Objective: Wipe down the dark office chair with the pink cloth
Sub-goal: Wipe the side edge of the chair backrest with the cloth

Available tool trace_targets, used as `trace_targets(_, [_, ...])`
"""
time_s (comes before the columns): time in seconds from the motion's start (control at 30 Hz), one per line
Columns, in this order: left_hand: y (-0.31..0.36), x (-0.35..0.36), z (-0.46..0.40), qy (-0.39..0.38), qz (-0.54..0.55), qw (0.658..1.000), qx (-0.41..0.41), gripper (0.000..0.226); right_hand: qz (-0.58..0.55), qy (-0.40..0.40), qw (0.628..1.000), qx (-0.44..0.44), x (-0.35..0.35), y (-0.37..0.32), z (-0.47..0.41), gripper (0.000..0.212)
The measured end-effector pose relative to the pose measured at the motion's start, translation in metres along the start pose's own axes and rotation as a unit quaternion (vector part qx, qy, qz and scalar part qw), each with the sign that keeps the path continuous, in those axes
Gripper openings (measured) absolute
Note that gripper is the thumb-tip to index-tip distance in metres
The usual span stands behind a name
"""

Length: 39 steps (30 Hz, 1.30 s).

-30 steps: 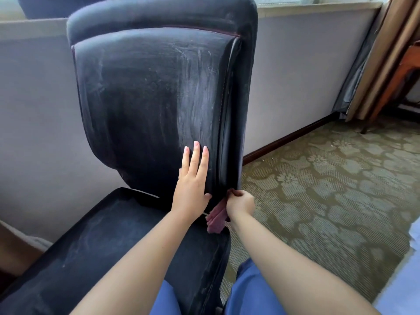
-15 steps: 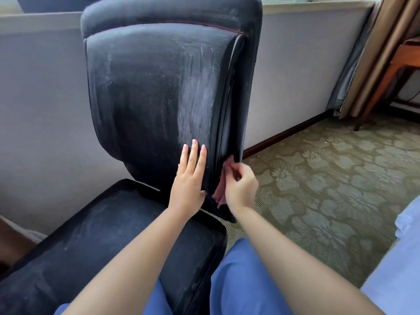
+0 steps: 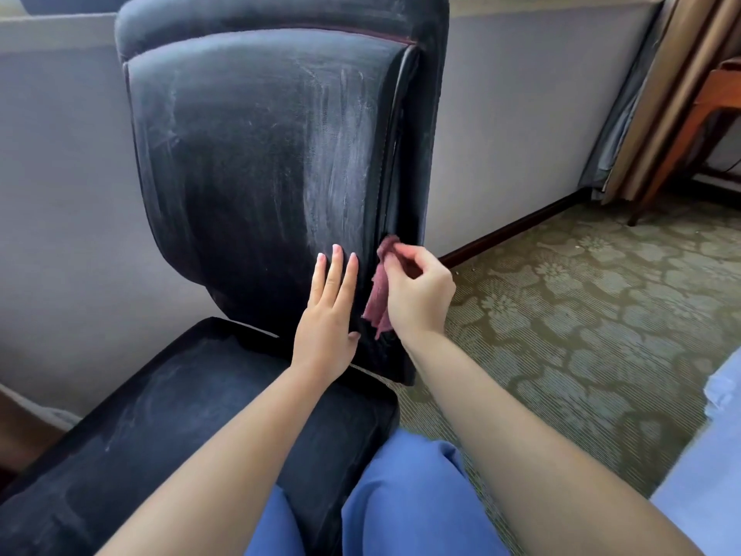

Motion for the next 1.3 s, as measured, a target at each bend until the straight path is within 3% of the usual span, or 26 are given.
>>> trace_targets(0.1, [0.000, 0.001, -0.001, -0.003, 0.005, 1.000, -0.007, 0.129, 0.032, -0.001, 0.999, 0.023, 0.001, 0.026, 0.015, 0.005])
trace_targets(0.27, [0.003, -0.002, -0.002, -0.019, -0.003, 1.000, -0.014, 0.119, 0.152, -0.074, 0.966, 0.194, -0.004, 0.076, 0.043, 0.010])
trace_targets(0.33, [0.003, -0.002, -0.002, -0.018, 0.001, 1.000, -0.016, 0.118, 0.121, -0.054, 0.976, 0.170, -0.003, 0.068, 0.037, 0.011])
trace_targets(0.5, [-0.001, 0.005, 0.002, -0.002, 0.000, 1.000, -0.011, 0.123, 0.068, -0.010, 0.997, -0.017, 0.002, 0.047, 0.038, 0.013])
trace_targets(0.67, [0.000, 0.009, 0.005, -0.015, -0.008, 1.000, -0.014, 0.119, 0.233, -0.142, 0.961, 0.050, -0.011, 0.099, 0.042, 0.015])
trace_targets(0.83, [-0.006, 0.014, 0.012, -0.013, -0.009, 1.000, -0.007, 0.127, 0.077, -0.029, 0.996, -0.024, -0.001, 0.072, 0.041, 0.015])
trace_targets(0.93, [-0.005, 0.016, 0.014, -0.021, -0.003, 1.000, -0.014, 0.126, 0.124, -0.085, 0.988, -0.036, -0.003, 0.079, 0.044, 0.017])
trace_targets(1.0, [-0.005, 0.017, 0.016, -0.023, -0.007, 1.000, -0.015, 0.125, 0.222, -0.169, 0.960, 0.021, -0.010, 0.099, 0.041, 0.017])
trace_targets(1.07, [-0.006, 0.018, 0.018, -0.026, -0.015, 0.999, -0.012, 0.123, 0.272, -0.196, 0.938, 0.091, -0.018, 0.115, 0.038, 0.020])
trace_targets(1.3, [-0.009, 0.024, 0.033, -0.037, 0.011, 0.999, -0.023, 0.118, 0.187, -0.111, 0.924, 0.313, -0.038, 0.132, 0.043, 0.016])
Point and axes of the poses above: each hand's wrist, its own z-axis away from the middle knuckle, its own x-axis out of the palm, y = z × x, the point moved 1 cm from there along -z, towards the middle knuckle, and after that the axes turned 2 degrees about z, right-handed, at the moved point
